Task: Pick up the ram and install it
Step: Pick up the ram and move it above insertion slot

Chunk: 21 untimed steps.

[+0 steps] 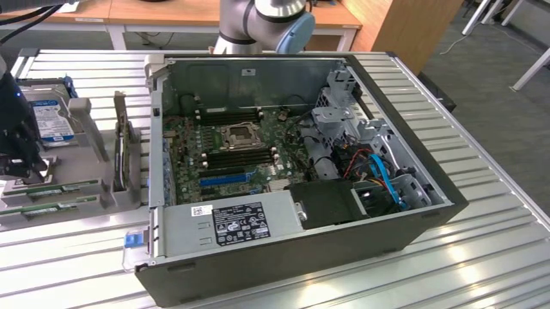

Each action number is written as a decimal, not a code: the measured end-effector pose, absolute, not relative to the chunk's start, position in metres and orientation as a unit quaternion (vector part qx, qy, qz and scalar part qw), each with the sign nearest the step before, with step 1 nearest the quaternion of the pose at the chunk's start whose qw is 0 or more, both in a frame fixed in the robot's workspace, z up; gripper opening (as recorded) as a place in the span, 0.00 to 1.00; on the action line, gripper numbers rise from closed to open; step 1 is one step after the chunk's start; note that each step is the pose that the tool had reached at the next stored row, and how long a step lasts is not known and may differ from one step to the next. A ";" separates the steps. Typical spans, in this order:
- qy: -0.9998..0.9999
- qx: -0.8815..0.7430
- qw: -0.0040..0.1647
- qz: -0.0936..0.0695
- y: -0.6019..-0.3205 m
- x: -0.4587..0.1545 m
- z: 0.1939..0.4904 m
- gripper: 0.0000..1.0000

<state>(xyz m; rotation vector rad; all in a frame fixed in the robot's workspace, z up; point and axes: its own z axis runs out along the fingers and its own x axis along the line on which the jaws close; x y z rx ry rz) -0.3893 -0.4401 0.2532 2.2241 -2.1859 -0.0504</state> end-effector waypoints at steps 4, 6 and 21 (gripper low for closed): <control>-0.701 0.713 0.011 -0.016 -0.447 -0.390 0.253 0.29; -0.701 0.713 0.011 -0.016 -0.450 -0.390 0.253 0.29; -0.701 0.713 0.011 -0.016 -0.454 -0.390 0.232 0.29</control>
